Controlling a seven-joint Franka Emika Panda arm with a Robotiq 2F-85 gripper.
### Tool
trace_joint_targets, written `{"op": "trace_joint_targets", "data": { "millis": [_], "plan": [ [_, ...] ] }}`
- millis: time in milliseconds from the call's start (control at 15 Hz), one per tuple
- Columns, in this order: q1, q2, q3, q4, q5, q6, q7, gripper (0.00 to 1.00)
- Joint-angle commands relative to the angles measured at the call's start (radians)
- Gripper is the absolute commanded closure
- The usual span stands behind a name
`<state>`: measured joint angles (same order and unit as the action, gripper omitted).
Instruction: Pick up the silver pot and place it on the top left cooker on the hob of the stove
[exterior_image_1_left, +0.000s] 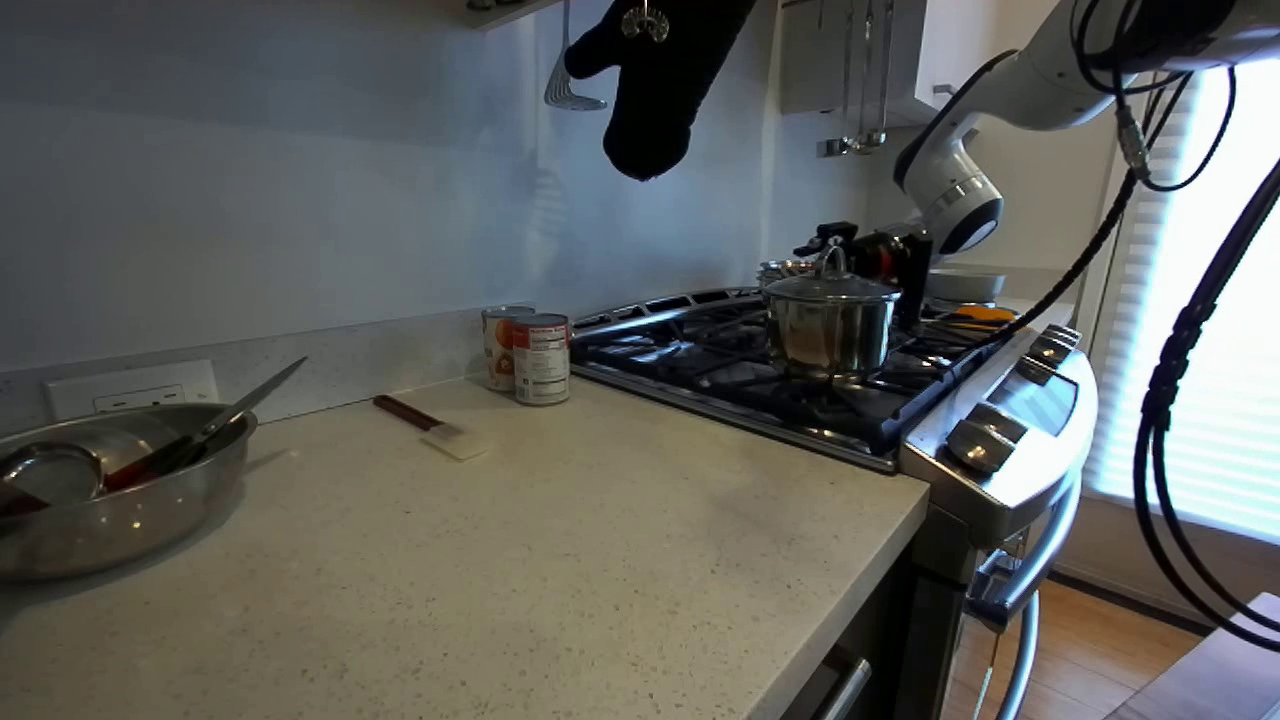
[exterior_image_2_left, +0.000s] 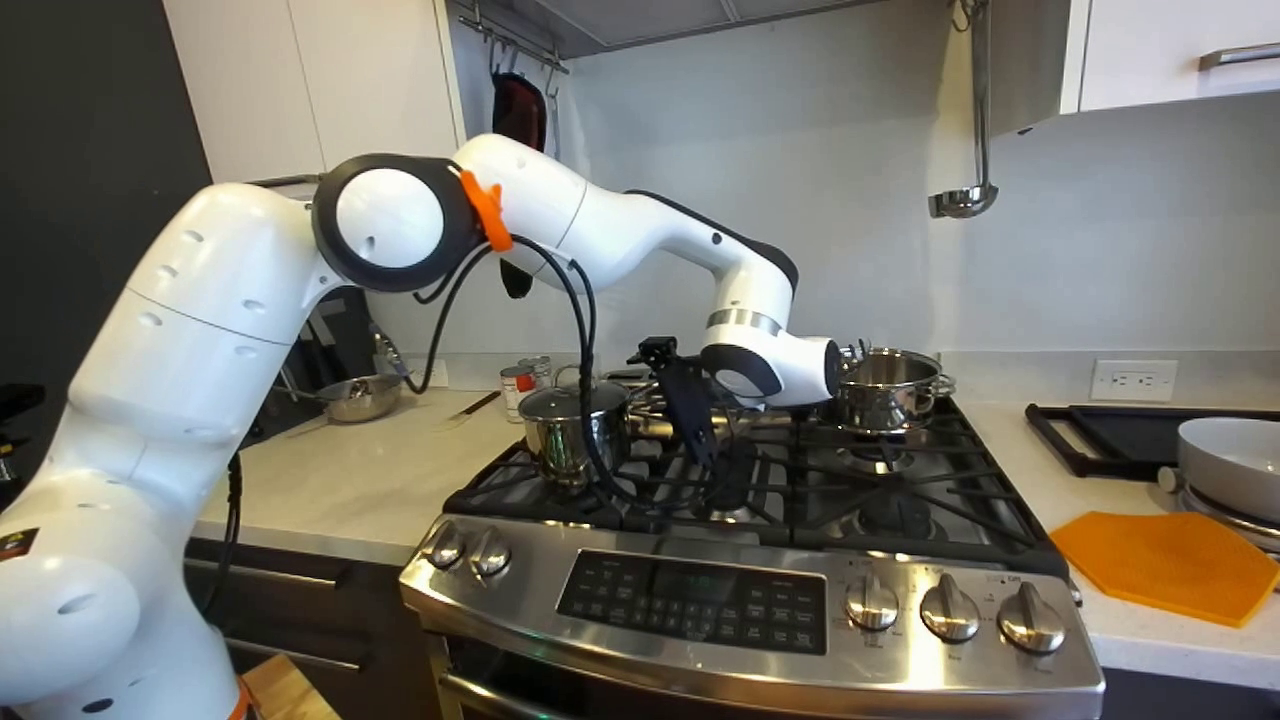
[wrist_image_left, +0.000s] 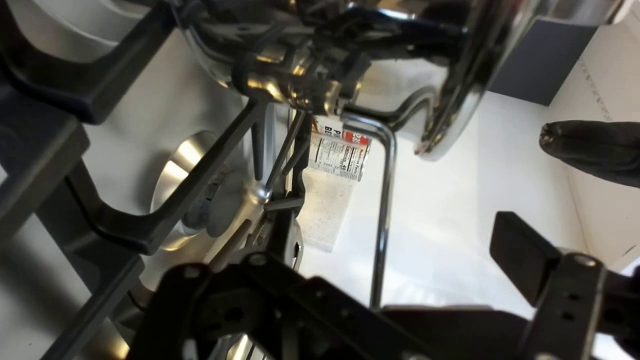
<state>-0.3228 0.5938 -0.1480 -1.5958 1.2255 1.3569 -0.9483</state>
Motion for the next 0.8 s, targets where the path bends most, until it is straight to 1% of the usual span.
{"op": "trace_joint_targets", "data": {
  "millis": [0,67,200,333,400,467,533,733],
  "plan": [
    [-0.04,0.051,0.012,0.052,0.036,-0.064,-0.037,0.06],
    [-0.043,0.054,0.011,0.057,0.038,-0.074,-0.043,0.21],
    [-0.05,0.061,0.011,0.066,0.045,-0.098,-0.049,0.42],
    [-0.051,0.065,0.009,0.07,0.047,-0.112,-0.055,0.51],
    [-0.051,0.067,0.009,0.073,0.047,-0.116,-0.058,0.51],
    [-0.051,0.07,0.009,0.076,0.049,-0.122,-0.06,0.55],
    [-0.051,0.073,0.009,0.08,0.049,-0.121,-0.063,0.52],
    [-0.05,0.085,0.012,0.088,0.055,-0.124,-0.074,0.5]
  ]
}}
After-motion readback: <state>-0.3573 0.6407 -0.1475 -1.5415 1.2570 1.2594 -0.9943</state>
